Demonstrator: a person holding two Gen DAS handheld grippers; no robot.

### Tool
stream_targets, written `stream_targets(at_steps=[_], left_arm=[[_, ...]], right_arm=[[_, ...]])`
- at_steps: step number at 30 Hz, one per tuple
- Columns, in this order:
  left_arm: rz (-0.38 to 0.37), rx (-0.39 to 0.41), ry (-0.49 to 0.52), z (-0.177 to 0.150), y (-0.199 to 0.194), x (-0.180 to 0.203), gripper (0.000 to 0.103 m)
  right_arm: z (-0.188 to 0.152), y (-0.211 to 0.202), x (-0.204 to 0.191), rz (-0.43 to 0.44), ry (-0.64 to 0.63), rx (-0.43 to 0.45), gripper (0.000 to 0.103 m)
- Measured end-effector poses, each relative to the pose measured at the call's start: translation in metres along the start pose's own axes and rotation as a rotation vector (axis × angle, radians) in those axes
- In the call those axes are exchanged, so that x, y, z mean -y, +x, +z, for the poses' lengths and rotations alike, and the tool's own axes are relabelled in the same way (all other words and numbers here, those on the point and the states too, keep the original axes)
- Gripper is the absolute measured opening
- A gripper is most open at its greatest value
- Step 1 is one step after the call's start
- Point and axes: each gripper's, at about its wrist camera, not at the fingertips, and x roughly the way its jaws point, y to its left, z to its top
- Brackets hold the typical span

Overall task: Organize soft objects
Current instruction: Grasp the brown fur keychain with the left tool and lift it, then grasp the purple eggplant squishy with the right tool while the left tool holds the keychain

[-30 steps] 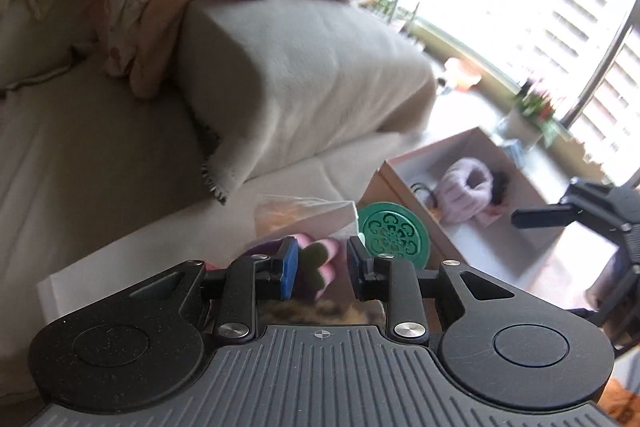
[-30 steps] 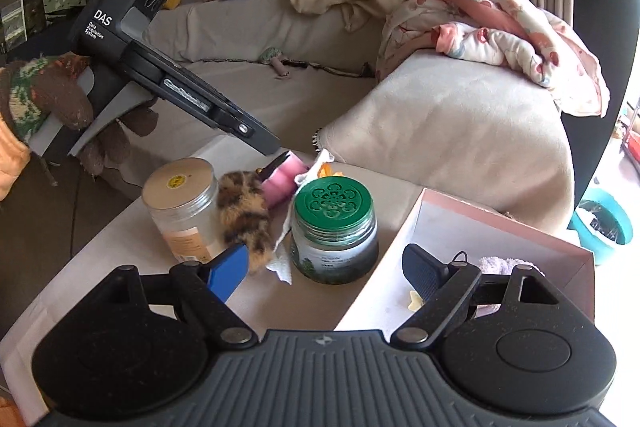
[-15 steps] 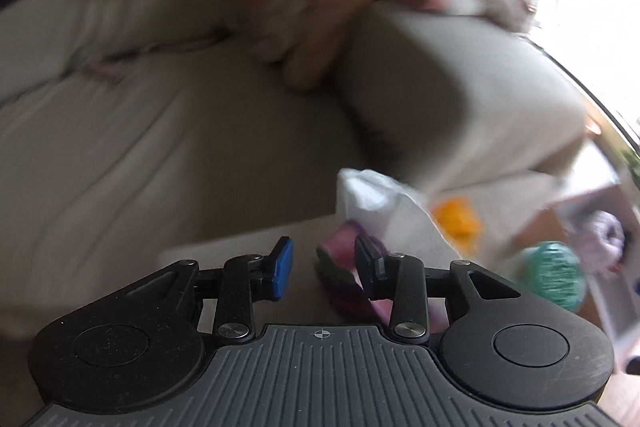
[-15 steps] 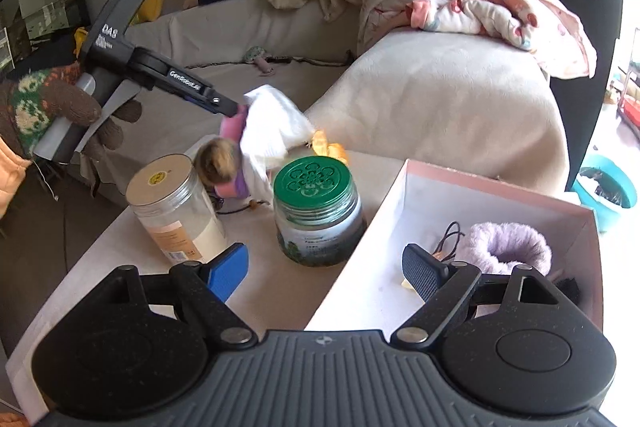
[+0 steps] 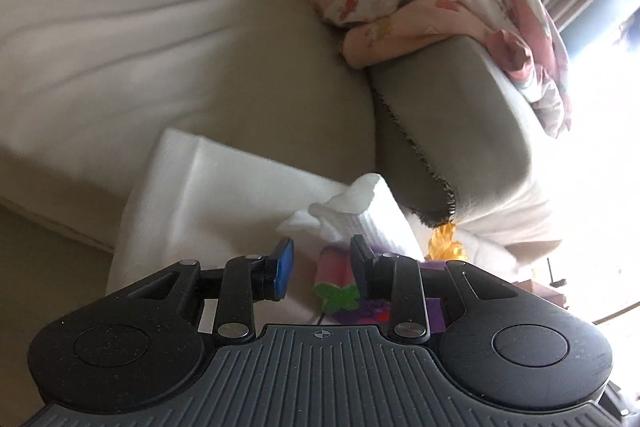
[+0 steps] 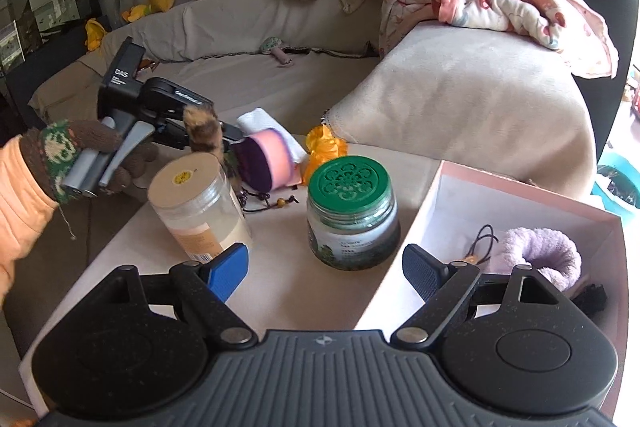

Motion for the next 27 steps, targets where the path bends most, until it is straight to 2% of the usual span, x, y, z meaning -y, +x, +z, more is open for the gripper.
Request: stream_targets(at_steps=[2, 6, 7, 11, 16, 19, 23, 25, 27], left_arm=[[-0.001, -0.011, 0.014, 0.000, 0.005, 0.009, 0.034], [-0.088, -0.034, -0.006, 0.003, 0.018, 0.022, 0.034], [-0.098, -0.023, 0.009, 0.006, 0.018, 0.028, 0.034], [-0.058, -0.012, 0.183, 0.012, 0.016, 0.067, 0.034], [-0.075, -0.015, 0.228, 0.019, 0.008, 0.091, 0.034], [-0.114, -0.040, 0.301, 0.009, -0.004, 0.103, 0.034], [-0.145, -0.037, 0.289, -0.006, -0.029, 0.097, 0.034], [-0.130, -0.073, 0.307, -0.014, -0.029, 0.095, 0.034], [-0.060, -0.109, 0.317, -0.021, -0.025, 0.090, 0.034]], right_arm=[[0.004, 0.000, -0.001, 0.005, 0.007, 0.000, 0.085], [0.004, -0.001, -0.004, -0.003, -0.010, 0.004, 0.085], [0.003, 0.000, -0.004, 0.000, -0.009, 0.002, 0.085], [-0.001, 0.001, -0.002, 0.008, -0.008, -0.004, 0.085], [-0.008, -0.001, 0.009, 0.013, 0.017, -0.002, 0.085], [-0.012, 0.000, 0.014, 0.015, 0.034, -0.003, 0.085], [-0.013, -0.003, 0.015, 0.019, 0.021, 0.004, 0.085], [-0.010, -0.003, 0.016, 0.022, 0.035, 0.010, 0.085], [-0.007, -0.001, 0.015, 0.018, 0.049, 0.014, 0.085]])
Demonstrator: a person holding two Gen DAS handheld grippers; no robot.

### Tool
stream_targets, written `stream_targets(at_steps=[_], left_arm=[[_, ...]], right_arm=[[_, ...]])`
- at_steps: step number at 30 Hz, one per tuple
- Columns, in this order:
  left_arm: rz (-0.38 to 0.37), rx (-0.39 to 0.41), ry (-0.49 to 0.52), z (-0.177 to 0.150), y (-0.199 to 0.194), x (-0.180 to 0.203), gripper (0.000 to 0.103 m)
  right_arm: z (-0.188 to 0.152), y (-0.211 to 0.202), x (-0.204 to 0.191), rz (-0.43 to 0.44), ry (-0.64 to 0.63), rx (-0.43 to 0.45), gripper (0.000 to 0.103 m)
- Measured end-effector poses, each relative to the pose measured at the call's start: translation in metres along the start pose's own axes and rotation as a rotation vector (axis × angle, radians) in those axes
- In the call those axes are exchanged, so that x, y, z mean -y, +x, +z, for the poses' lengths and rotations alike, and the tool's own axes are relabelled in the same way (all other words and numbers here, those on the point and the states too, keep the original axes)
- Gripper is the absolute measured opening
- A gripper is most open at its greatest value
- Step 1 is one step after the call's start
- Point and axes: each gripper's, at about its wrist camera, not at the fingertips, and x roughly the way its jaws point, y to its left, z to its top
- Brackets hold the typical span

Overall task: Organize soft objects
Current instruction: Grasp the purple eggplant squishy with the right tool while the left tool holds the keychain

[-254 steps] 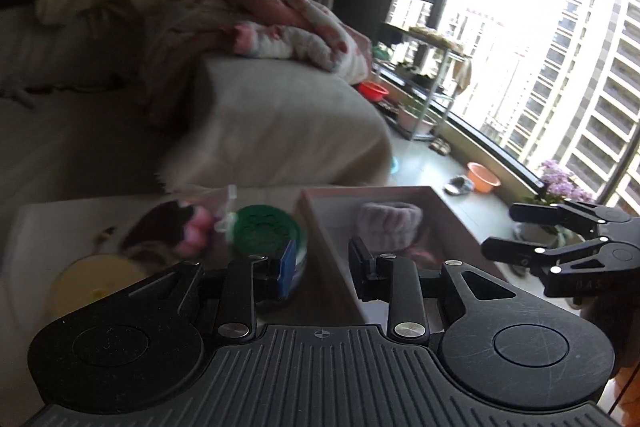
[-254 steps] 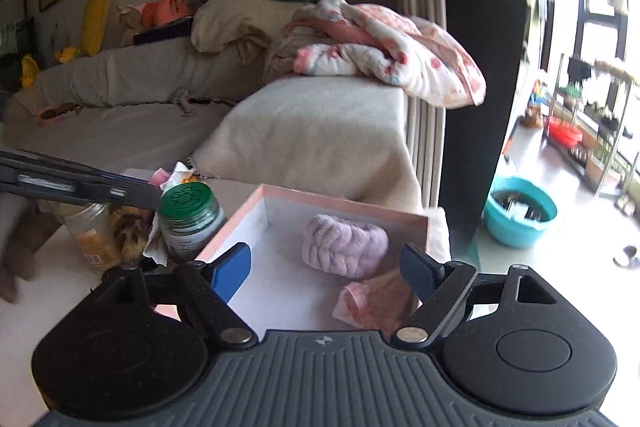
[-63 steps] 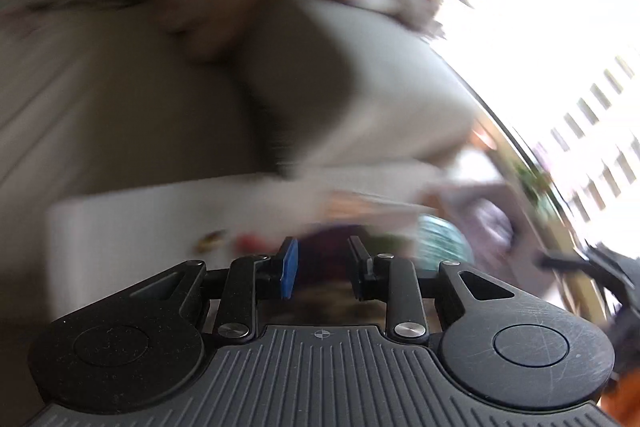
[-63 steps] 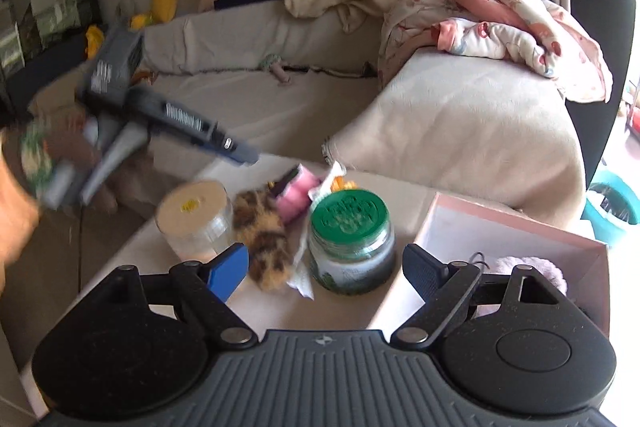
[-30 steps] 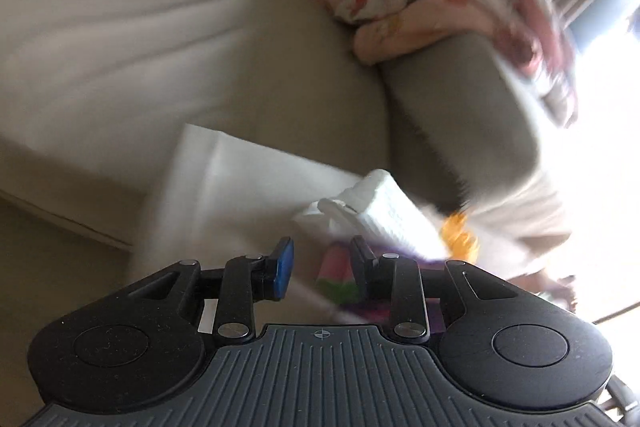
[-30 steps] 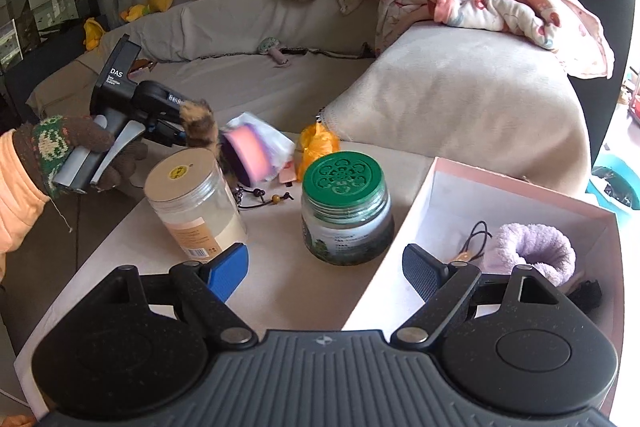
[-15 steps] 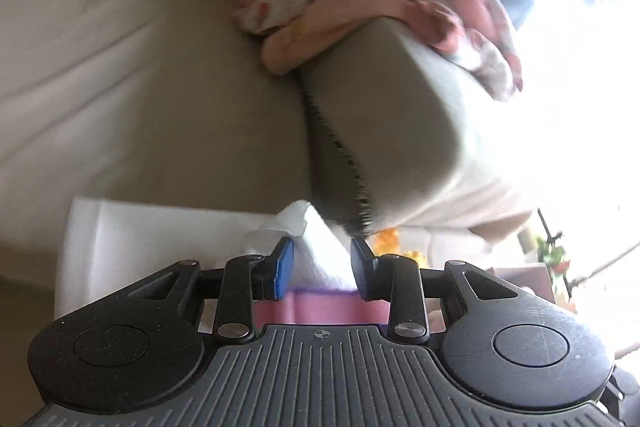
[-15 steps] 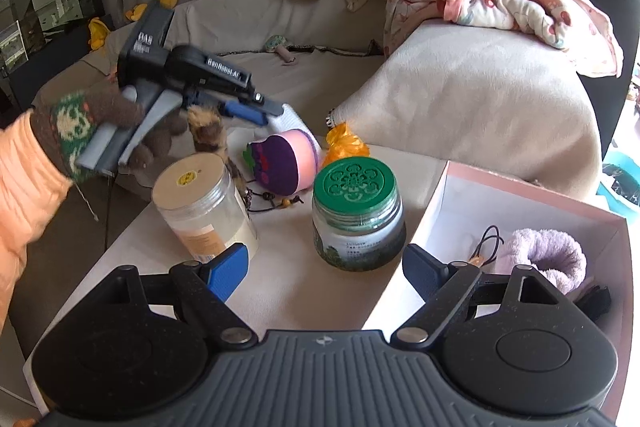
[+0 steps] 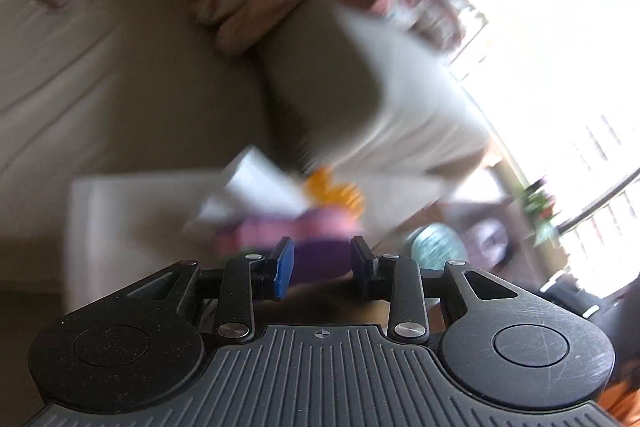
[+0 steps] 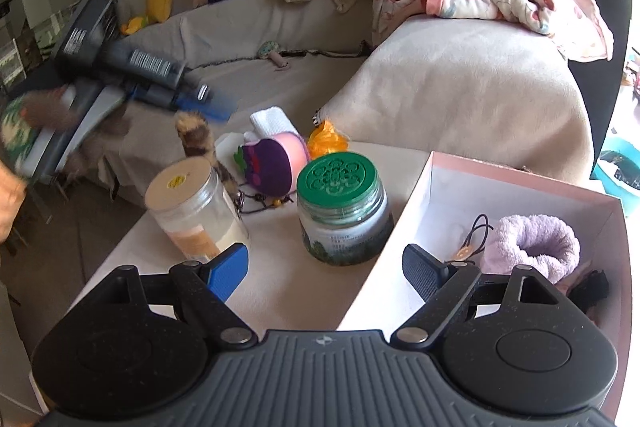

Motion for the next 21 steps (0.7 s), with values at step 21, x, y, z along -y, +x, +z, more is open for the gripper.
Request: stream_targets(at_steps=[21], left_arm=[[-0.013, -0.028, 0.184, -0.044, 0.003, -0.045, 0.034]], right_arm=[[0.025, 0.005, -0.042, -0.030, -0.090, -0.051, 0.085]])
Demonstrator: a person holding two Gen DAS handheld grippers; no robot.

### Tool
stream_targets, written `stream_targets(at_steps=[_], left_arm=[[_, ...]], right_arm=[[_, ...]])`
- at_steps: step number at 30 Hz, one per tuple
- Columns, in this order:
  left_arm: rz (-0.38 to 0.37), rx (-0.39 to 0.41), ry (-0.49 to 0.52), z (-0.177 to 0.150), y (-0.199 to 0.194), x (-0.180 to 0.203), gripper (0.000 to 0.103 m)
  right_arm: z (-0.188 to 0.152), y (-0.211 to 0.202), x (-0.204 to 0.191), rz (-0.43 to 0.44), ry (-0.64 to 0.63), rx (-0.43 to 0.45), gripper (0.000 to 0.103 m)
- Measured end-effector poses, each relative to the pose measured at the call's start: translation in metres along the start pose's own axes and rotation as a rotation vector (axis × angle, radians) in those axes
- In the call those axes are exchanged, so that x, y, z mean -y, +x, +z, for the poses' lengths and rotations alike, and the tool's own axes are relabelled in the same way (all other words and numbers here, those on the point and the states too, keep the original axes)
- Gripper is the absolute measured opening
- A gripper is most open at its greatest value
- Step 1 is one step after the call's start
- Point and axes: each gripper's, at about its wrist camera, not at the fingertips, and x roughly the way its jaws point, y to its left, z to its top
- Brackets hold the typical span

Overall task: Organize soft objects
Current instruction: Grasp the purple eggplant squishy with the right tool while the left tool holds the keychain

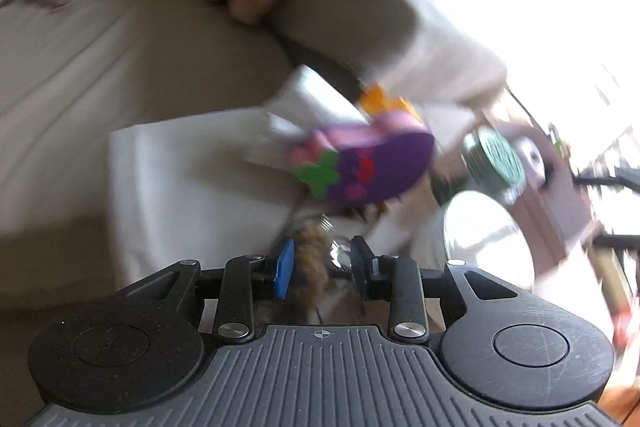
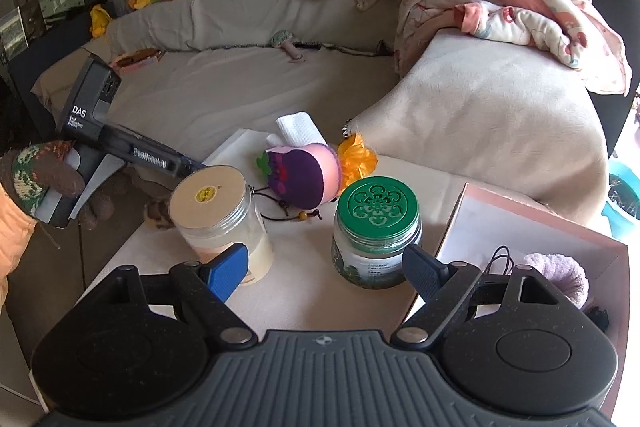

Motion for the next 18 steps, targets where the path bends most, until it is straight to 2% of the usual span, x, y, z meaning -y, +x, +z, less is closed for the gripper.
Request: stream_targets(at_steps=[3, 6, 10, 13, 15, 18], left_arm=[[-0.005, -0.012, 0.002, -0.005, 0.011, -0.009, 0.034], [0.049, -0.027, 0.033, -0.006, 0.027, -0.009, 0.036], [0.120, -0.029, 0.124, -0.001, 0.036, 0.007, 0.029], [0.166, -0.034, 0.143, -0.004, 0.038, 0.013, 0.027], [0.165, -0.021, 0.113, -0.009, 0.036, 0.011, 0.028], [0.159, 0.012, 0.073, -0.015, 0.034, 0.006, 0.028]], right_arm=[[0.003, 0.002, -0.001, -0.017, -0.004, -0.019, 0.085], [0.012, 0.008, -0.005, -0.045, -0.029, -0.036, 0.085], [0.051, 0.026, -0.016, -0.021, -0.092, -0.063, 0.085], [0.091, 0.059, -0.021, 0.021, -0.118, -0.117, 0.085], [0.111, 0.086, -0.023, 0.043, -0.131, -0.164, 0.081], [0.126, 0.129, -0.031, 0.027, -0.194, -0.212, 0.077]])
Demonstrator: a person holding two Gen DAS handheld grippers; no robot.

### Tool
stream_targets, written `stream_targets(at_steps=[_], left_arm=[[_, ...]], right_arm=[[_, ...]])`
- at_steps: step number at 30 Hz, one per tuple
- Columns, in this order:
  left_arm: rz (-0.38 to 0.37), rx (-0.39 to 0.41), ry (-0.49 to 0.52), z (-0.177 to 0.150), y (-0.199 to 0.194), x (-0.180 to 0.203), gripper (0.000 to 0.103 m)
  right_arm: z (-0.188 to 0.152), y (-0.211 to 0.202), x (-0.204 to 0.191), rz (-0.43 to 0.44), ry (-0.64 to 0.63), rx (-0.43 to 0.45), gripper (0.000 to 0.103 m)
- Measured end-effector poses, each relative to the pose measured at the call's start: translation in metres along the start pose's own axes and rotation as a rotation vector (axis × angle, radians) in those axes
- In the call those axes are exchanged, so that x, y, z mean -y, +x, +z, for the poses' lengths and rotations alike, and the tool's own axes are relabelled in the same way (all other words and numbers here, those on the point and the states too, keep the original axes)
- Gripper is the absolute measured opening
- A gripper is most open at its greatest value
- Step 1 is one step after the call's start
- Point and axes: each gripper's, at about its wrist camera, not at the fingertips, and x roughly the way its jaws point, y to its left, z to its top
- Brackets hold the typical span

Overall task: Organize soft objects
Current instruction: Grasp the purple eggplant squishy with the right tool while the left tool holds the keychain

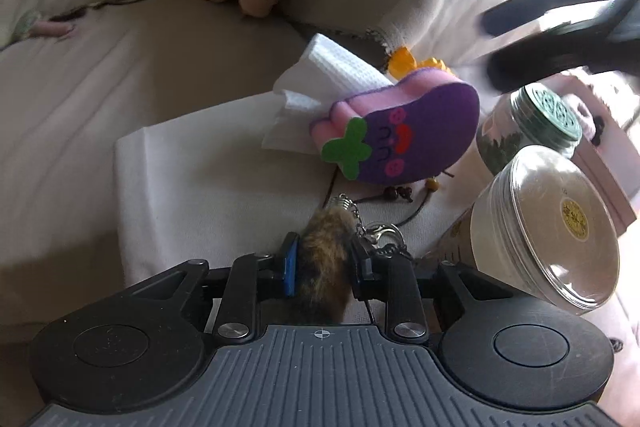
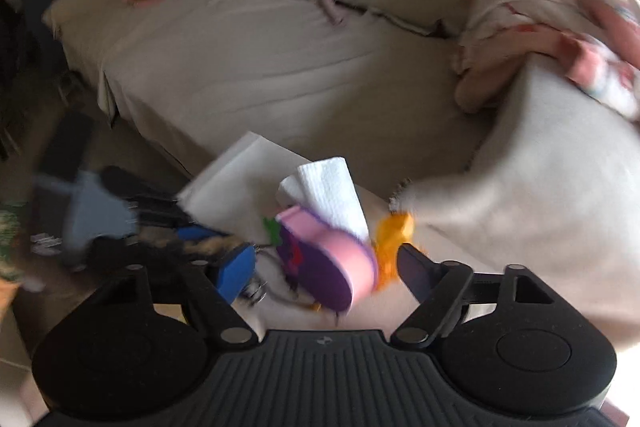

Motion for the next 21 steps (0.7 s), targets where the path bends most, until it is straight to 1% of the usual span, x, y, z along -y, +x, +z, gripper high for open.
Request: stream_targets(at_steps=[1, 2, 3, 4, 5, 6, 7, 9, 12, 14, 17, 21], left_arm=[[0.001, 0.014, -0.019, -0.002, -0.001, -0.001, 0.028], [0.006, 0.026, -0.027, -0.006, -0.004, -0.001, 0.028], [0.019, 0.040, -0.026, -0.008, -0.005, 0.000, 0.026], [0.036, 0.052, -0.024, -0.012, -0.006, 0.002, 0.022], [0.052, 0.064, -0.024, -0.014, -0.007, 0.004, 0.020], [0.058, 0.077, -0.029, -0.017, -0.008, 0.004, 0.019], [0.060, 0.088, -0.039, -0.018, -0.010, 0.004, 0.017], [0.052, 0.133, -0.063, -0.018, -0.019, 0.002, 0.016], [0.044, 0.236, -0.110, -0.008, -0.049, -0.003, 0.015], [0.055, 0.306, -0.118, 0.005, -0.074, 0.001, 0.015], [0.061, 0.405, -0.080, 0.028, -0.115, 0.018, 0.015], [0.066, 0.515, -0.020, 0.051, -0.164, 0.053, 0.015]], right_arm=[[0.004, 0.012, -0.001, -0.010, -0.013, -0.015, 0.077], [0.007, 0.023, -0.002, -0.010, -0.023, -0.037, 0.074], [0.007, 0.033, -0.002, -0.002, -0.024, -0.066, 0.065], [0.007, 0.040, -0.001, 0.007, -0.015, -0.091, 0.058], [0.003, 0.043, 0.001, 0.002, -0.007, -0.108, 0.046], [-0.001, 0.042, 0.001, -0.016, -0.010, -0.109, 0.037], [-0.005, 0.037, 0.002, -0.014, -0.017, -0.108, 0.035], [-0.011, 0.019, 0.008, 0.007, 0.015, -0.089, 0.033], [-0.014, -0.018, 0.012, 0.014, 0.039, -0.006, 0.031], [-0.011, -0.045, 0.013, 0.014, 0.054, 0.051, 0.031], [-0.008, -0.092, 0.015, 0.038, 0.079, 0.151, 0.031], [-0.008, -0.152, 0.021, 0.053, 0.118, 0.298, 0.031]])
